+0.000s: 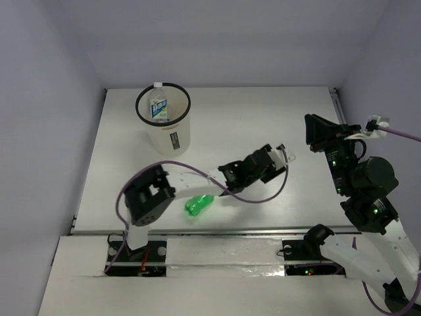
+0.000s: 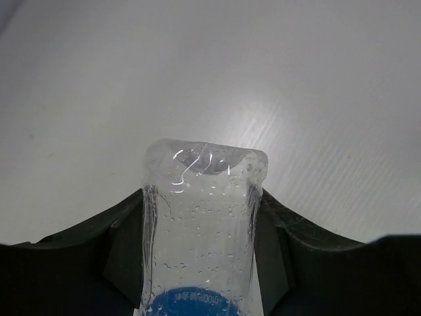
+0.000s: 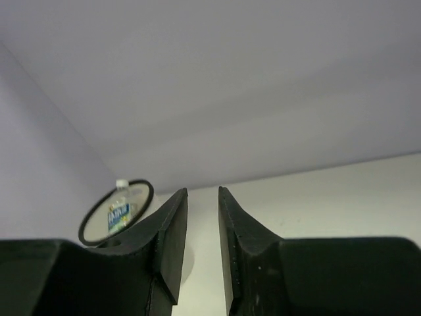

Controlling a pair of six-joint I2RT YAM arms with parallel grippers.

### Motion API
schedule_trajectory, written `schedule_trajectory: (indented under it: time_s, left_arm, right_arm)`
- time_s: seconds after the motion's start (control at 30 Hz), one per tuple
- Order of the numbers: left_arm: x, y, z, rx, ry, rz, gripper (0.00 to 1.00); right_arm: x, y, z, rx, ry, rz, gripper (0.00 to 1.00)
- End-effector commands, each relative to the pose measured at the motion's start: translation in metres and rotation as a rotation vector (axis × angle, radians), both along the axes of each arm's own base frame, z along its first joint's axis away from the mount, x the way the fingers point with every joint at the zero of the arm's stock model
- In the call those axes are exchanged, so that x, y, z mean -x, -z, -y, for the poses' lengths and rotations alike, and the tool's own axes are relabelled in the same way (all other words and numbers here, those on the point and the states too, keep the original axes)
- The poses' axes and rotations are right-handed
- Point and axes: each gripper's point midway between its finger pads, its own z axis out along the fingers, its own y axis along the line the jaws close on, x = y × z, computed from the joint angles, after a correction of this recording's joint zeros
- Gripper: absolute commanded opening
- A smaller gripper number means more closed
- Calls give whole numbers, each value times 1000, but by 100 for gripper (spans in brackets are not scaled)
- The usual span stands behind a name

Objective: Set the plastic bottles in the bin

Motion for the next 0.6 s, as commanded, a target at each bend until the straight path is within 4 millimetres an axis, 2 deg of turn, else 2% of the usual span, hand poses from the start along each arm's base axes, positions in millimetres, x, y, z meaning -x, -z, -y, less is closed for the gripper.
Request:
schedule_trajectory:
  time_s: [0.0,0.03,0.1,0.13,0.17,0.2,0.23,0.27,0.33,0.37,0.4,0.43,0.5,0.53,0.57]
  left_arm:
    - [-22,-158,-23,460,-117,94,25]
    - [-31,-168,-37,495,-147,87,26]
    - [-33,-201,-63,597,-192,92,26]
    - [-41,-211,-79,648,-230,84,26]
    - [-44,-211,-92,668,-253,82,26]
    - [-43,-241,-109,762,-263,95,26]
    - [-45,-253,-122,828,-286,79,26]
    - [-51,-268,-147,884,-318,98,26]
    - [-56,-288,-173,964,-361,124,26]
    - [-58,-302,-194,1009,-394,144,26]
    - [-59,-309,-205,1028,-415,157,26]
    - [-60,-317,-215,1047,-431,173,26]
    - [-60,-334,-237,1081,-471,215,26]
    - [-61,-340,-245,1095,-487,227,26]
    - [-59,-350,-254,1115,-496,243,26]
  right_arm:
    - [4,19,-8,58,-48,-63,31]
    - [9,17,-7,63,-62,-59,31]
    - [21,15,-13,88,-126,-43,31]
    - [28,15,-18,99,-167,-38,32]
    - [30,21,-21,118,-193,-63,32]
    - [32,25,-25,126,-215,-74,32]
    - [33,29,-31,122,-248,-89,33]
    - [38,34,-43,134,-318,-95,34]
    - [38,56,-61,144,-405,-140,34]
    - [42,66,-75,158,-482,-155,34]
    - [42,75,-81,159,-508,-174,34]
    - [39,97,-89,153,-536,-228,34]
    - [40,118,-107,148,-621,-267,35]
    - [38,142,-115,140,-653,-329,38]
    - [41,149,-125,135,-697,-344,43]
